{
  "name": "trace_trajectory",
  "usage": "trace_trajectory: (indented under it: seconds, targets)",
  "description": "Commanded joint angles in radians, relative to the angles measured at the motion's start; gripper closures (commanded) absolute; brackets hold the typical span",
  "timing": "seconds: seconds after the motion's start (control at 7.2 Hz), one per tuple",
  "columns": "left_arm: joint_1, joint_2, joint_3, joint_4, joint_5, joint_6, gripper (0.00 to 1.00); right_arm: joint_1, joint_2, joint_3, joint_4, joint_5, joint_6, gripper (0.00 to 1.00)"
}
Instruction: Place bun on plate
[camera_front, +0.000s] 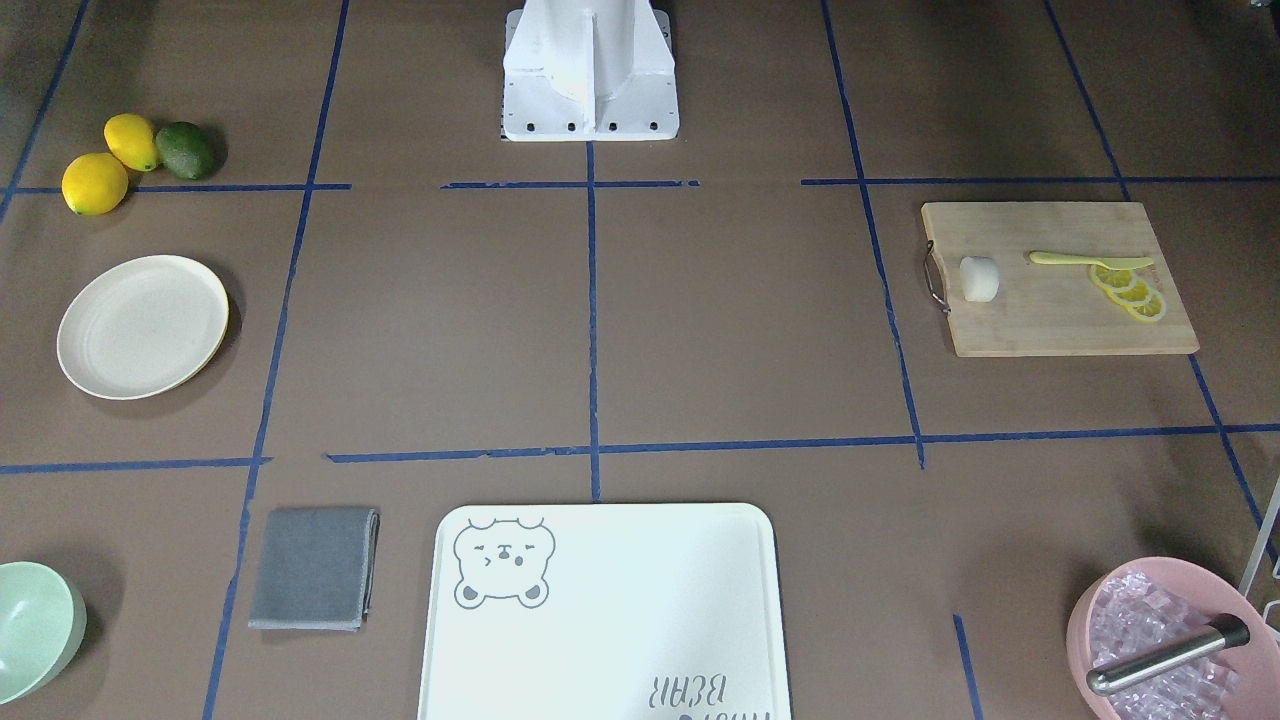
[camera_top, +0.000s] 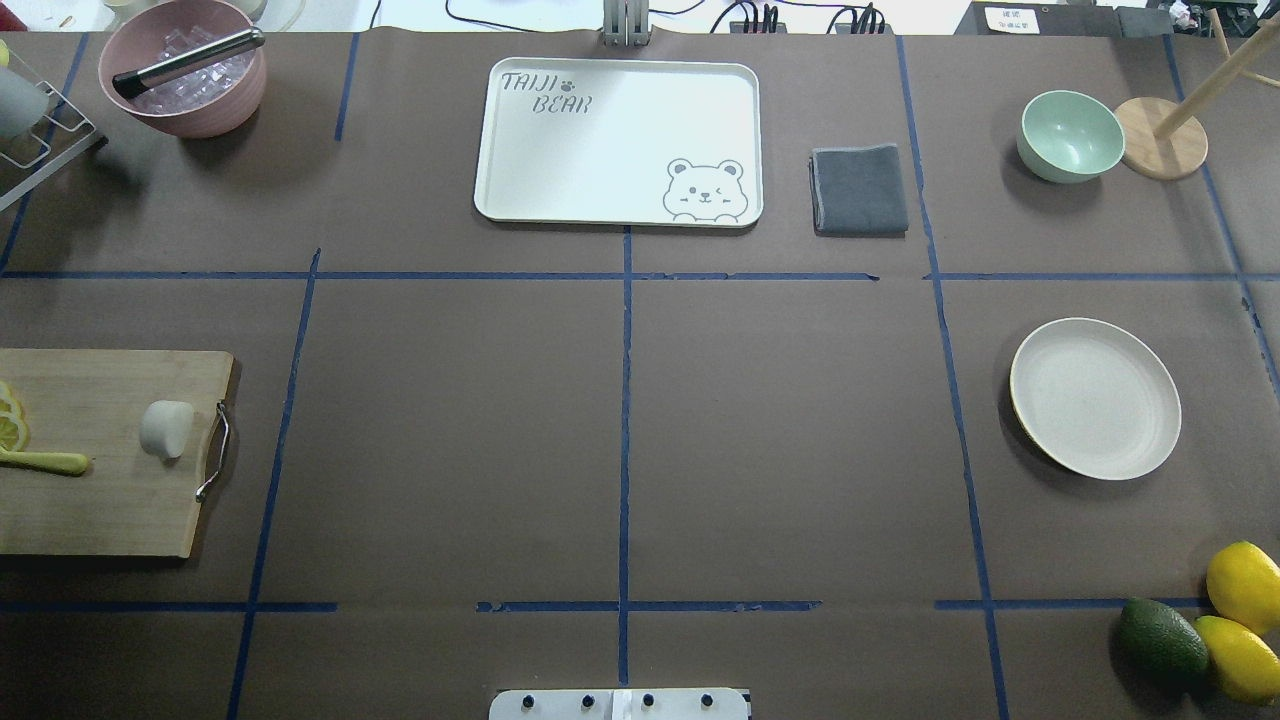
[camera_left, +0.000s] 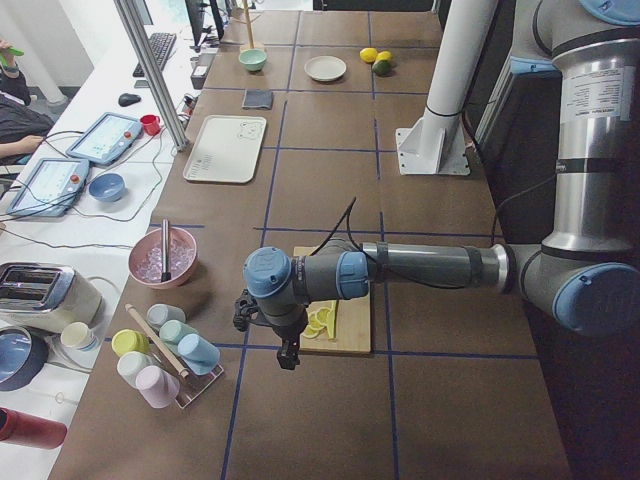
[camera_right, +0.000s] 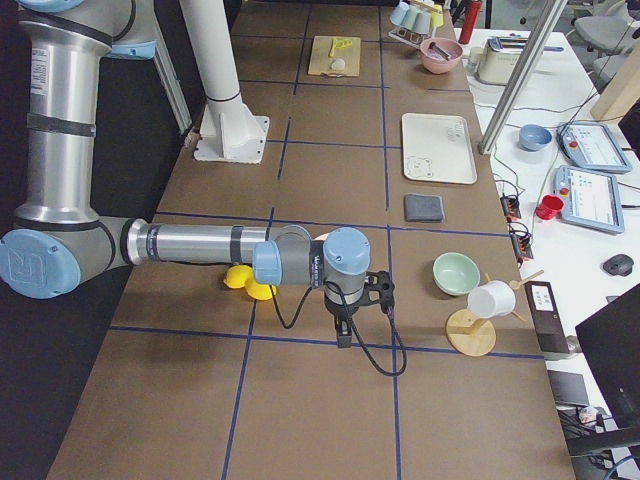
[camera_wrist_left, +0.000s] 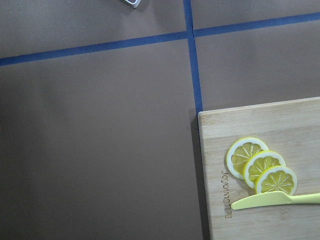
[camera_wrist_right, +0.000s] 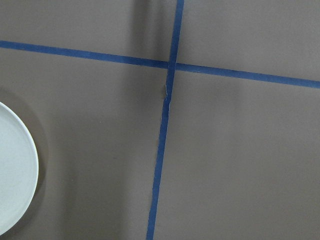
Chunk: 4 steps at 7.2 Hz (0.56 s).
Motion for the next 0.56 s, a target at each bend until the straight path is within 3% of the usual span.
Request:
trace_trajectory:
  seconds: [0.0,0.14,0.42]
  targets:
    - [0.002,-0.001,-0.001,0.000,0.002,0.005,0.00,0.000,0.000,0.002,0.000,0.001,-0.001,0.00]
    - [0.002,0.001,-0.001,-0.001,0.001,0.005,0.00,-0.005,0.003,0.006,0.002,0.010,0.005,0.00]
    - [0.002,0.001,-0.014,0.000,-0.001,0.005,0.00,-0.014,0.002,0.019,0.043,0.133,0.004,0.00]
